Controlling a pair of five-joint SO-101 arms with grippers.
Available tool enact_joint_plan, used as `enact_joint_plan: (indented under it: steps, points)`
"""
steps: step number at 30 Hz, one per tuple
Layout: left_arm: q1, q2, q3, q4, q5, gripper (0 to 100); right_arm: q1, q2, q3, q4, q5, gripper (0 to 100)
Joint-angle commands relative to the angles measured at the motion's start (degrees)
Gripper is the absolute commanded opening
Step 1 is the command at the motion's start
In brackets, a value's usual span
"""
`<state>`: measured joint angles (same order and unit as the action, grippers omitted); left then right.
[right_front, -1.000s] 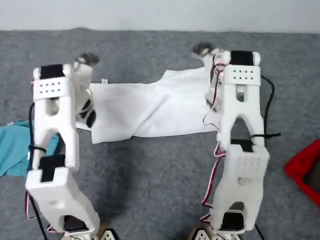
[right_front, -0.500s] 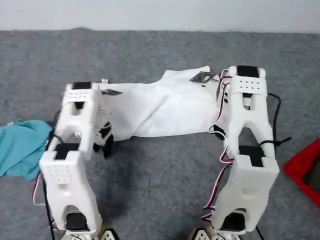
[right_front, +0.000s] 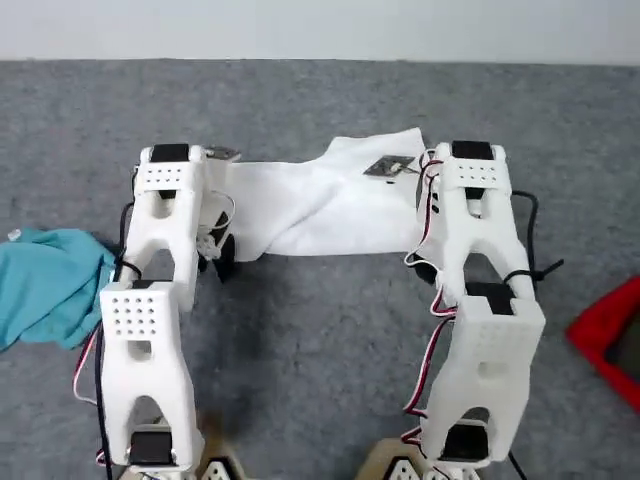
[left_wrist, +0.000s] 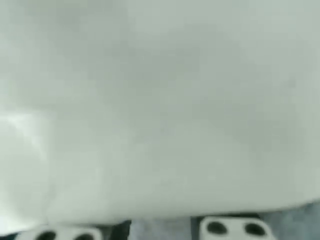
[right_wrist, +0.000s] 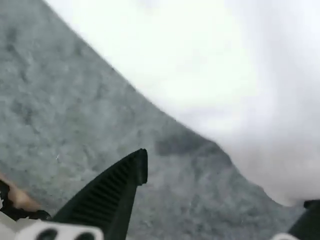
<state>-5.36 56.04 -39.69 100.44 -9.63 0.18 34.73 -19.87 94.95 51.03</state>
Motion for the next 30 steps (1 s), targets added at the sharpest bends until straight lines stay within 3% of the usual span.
enact_joint_plan:
  steps: [1, 6, 12, 22, 25, 28, 30]
  points:
    - [-1.3, 0.7, -7.5, 0.3, 1.4, 13, -0.8, -0.2, -5.4, -0.1, -0.4, 47.5]
    - [-1.3, -1.8, -2.9, 0.4, 0.2, 13, -2.2, -0.1, -13.5, 4.7, -0.9, 47.5]
    - [0.4, -10.5, 7.3, -0.2, -6.4, 13, -2.9, 2.1, -14.3, 1.5, -0.9, 47.5]
    - [0.4, -7.6, 1.3, -0.9, -3.1, 13, -3.0, 9.6, -14.4, 2.8, -1.0, 45.9]
    - [0.4, -6.7, -0.8, -0.9, -3.1, 8, -3.1, 9.6, -14.4, -0.1, -0.8, 33.9]
    - [0.1, -7.0, -3.5, 0.1, -3.1, 1, -3.1, 9.9, -14.4, -2.9, -0.9, 14.3]
    - [0.4, -7.3, -4.1, 0.3, -3.1, 1, -3.1, 9.9, -14.4, -3.6, -1.0, 1.7]
